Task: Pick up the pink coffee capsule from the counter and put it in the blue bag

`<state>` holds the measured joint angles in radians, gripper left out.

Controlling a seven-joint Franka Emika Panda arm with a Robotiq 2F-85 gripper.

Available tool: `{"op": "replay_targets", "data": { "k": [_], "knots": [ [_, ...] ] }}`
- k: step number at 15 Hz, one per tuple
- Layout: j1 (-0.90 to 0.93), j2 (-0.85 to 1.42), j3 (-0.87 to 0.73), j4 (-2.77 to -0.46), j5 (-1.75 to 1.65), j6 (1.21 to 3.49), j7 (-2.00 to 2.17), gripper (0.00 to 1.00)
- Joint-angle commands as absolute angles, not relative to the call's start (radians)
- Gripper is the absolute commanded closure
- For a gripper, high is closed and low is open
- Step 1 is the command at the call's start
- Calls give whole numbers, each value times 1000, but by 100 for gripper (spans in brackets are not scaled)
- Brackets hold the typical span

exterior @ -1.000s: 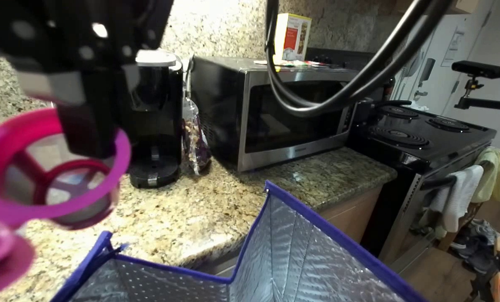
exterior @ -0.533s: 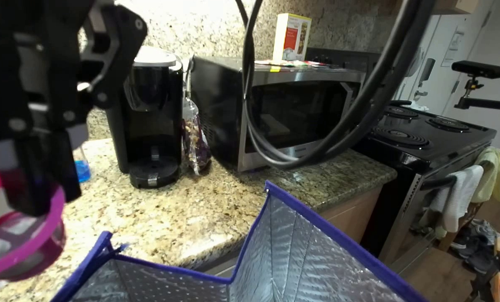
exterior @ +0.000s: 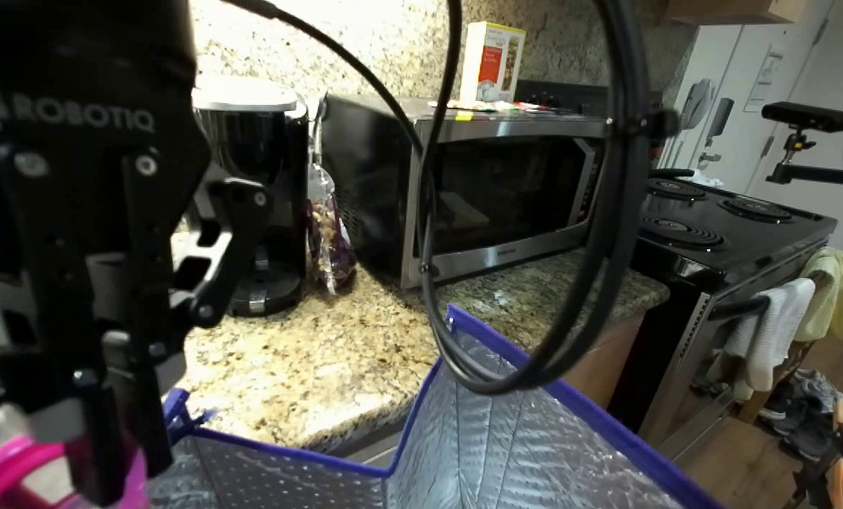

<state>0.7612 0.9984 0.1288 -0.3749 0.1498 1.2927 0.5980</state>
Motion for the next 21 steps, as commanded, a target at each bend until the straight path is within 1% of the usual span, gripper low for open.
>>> {"op": "replay_targets", "data": {
  "k": [1,5,14,15,16,18,21],
  "knots": [
    [735,1017,162,-378,200,1233,691,93],
    [718,1037,180,-379,233,1150,788,93],
    [659,1108,251,-377,367,1085,1037,93],
    [651,1119,260,-377,383,1082,1077,91],
    [645,1128,264,-376,393,1079,1124,67],
    [634,1145,274,-377,413,1076,1213,64],
    [624,1167,278,-368,416,1084,1288,45]
  ]
}}
